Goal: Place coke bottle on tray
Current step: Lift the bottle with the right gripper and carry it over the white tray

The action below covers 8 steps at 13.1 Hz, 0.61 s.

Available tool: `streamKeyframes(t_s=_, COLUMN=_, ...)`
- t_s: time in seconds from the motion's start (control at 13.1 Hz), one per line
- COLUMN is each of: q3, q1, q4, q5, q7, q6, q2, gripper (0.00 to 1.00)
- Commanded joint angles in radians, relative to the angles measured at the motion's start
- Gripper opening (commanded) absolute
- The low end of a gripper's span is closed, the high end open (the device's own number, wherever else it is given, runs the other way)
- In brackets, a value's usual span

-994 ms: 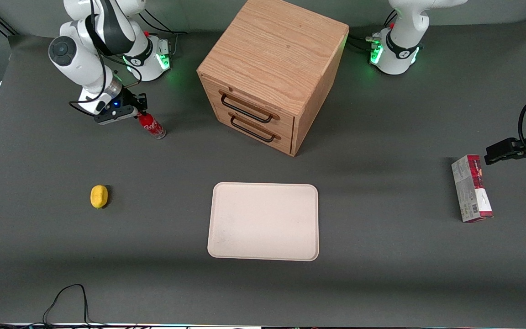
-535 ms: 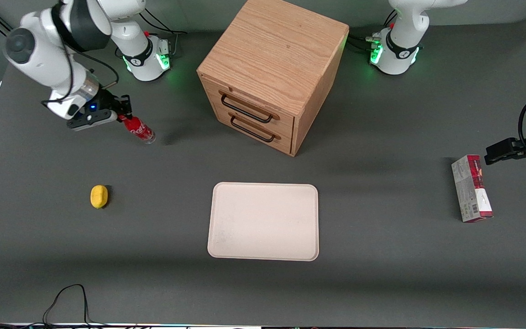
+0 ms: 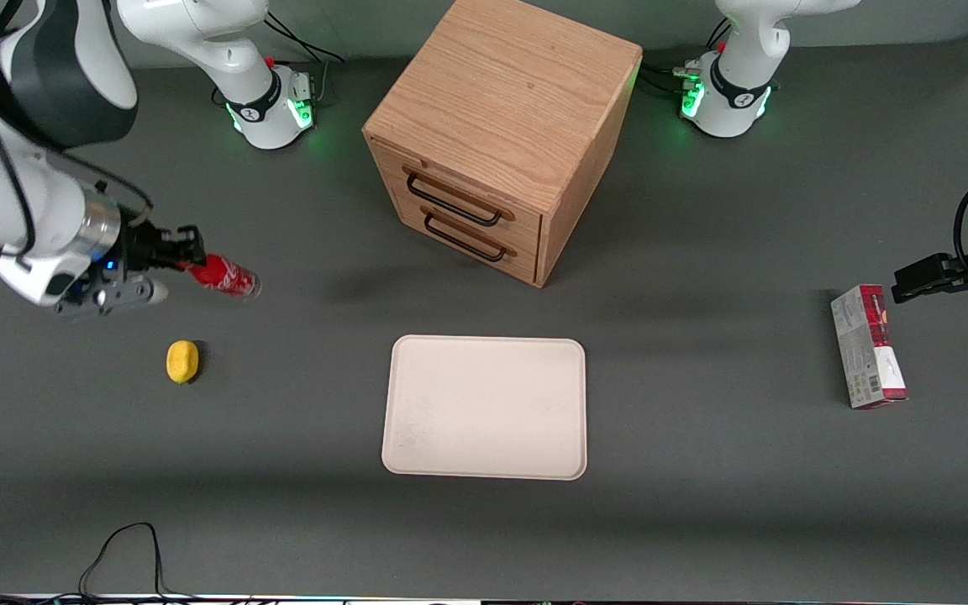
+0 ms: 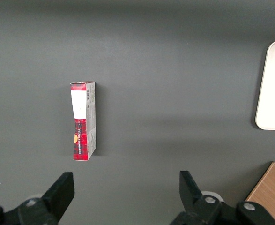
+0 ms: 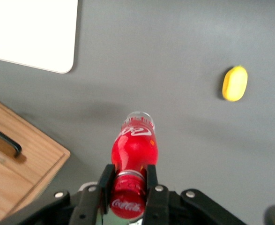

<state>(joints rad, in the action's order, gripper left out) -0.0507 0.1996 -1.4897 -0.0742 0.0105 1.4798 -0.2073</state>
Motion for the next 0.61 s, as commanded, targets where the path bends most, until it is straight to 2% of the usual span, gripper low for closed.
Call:
streamKeyframes(t_s=0.0, q3=0.003, q1=0.012, q4=0.409, q5=-0.004, q7=0.103, q6=-0.148, q2=-0.263, gripper=0.0)
streamKeyframes(t_s=0.31, q3=0.031, q1=0.05, q4=0.658, q5=-0.006, q7=0.26, q6=-0.112, q2=-0.498, gripper=0.0)
streamKeyframes(t_s=0.54, q3=0.1, q1=0.052, q4=0.672, q5=-0.006, q7=0.437, q6=0.028, q2=-0.558, gripper=0.0)
